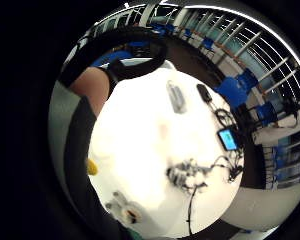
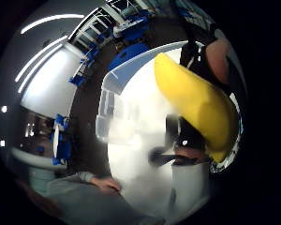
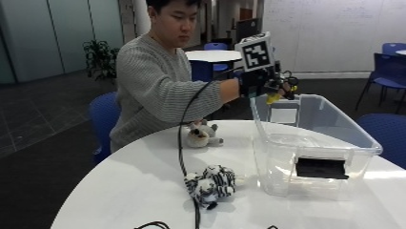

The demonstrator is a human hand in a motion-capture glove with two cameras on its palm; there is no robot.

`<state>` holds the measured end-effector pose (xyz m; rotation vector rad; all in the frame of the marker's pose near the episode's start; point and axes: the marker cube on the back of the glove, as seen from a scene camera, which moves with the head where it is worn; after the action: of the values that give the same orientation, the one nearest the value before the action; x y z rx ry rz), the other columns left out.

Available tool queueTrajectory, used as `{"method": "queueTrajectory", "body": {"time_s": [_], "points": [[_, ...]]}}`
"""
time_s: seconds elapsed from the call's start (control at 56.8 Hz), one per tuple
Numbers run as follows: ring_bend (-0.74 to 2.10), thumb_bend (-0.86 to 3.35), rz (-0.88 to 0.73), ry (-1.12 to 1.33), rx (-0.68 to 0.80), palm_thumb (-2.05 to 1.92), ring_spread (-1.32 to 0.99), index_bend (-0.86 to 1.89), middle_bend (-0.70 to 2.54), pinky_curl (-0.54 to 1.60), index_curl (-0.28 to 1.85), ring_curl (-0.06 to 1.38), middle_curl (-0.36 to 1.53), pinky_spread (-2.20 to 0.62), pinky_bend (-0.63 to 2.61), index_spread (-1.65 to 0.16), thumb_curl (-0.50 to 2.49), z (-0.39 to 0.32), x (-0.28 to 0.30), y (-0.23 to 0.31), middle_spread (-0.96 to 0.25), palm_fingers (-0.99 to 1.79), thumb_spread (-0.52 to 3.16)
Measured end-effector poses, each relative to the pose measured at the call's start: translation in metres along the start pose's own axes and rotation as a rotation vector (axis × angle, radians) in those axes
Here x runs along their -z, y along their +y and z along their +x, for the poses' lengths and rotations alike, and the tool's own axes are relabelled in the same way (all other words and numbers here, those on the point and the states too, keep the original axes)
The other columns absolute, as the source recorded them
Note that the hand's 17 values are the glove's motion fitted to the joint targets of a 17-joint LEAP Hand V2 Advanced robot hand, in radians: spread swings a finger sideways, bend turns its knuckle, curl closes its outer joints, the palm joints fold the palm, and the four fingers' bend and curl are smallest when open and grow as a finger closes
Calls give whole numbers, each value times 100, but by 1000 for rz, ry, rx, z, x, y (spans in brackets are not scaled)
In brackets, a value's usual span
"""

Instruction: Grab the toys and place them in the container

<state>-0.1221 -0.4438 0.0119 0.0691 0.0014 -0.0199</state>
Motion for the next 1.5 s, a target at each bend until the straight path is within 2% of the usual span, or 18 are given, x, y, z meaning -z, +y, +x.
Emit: {"method": "queueTrajectory", "body": {"time_s": [0.141,0.247,0.423,0.476,0.511,0.528,0.616,0.881,0.969,1.11,1.321,1.497], "points": [[93,-1,-52,66,38,57,-53,21,85,34,58,37,66,-16,54,-40,57,-37,-38,-33,-34,64,127],[93,-1,-86,108,81,57,-53,20,85,34,59,37,67,-16,54,-40,57,-48,-57,-37,-34,64,128],[93,-1,-203,220,36,54,-53,19,86,34,61,38,68,-16,55,-41,55,-40,-87,-34,-34,63,131],[89,-3,-261,309,30,47,-52,19,84,35,62,37,67,-15,57,-41,52,-27,-92,-32,-34,57,133],[85,-5,-285,335,33,41,-49,15,71,38,61,37,63,-13,65,-41,49,-23,-96,-30,-34,37,134],[86,-6,-296,333,38,37,-48,12,63,40,61,38,61,-11,70,-41,47,-23,-98,-29,-34,26,134],[84,-4,-335,203,68,29,-44,12,49,42,57,36,56,-8,81,-41,43,-37,-105,-24,-34,15,134],[79,-2,-339,159,105,19,-35,16,33,41,50,33,48,-2,89,-40,37,-41,-102,-19,-31,7,134],[78,-2,-310,270,68,17,-33,16,32,41,48,32,47,-1,89,-40,36,-29,-93,-16,-31,8,134],[78,-1,-264,126,48,17,-32,16,32,40,46,32,47,0,89,-40,35,-19,-56,2,-31,7,134],[77,-1,-178,296,-30,17,-31,17,31,38,44,31,46,1,89,-39,34,75,5,54,-30,8,135],[77,-1,-135,321,-287,17,-31,17,30,37,42,30,46,1,88,-39,33,169,50,97,-30,9,136]]}}
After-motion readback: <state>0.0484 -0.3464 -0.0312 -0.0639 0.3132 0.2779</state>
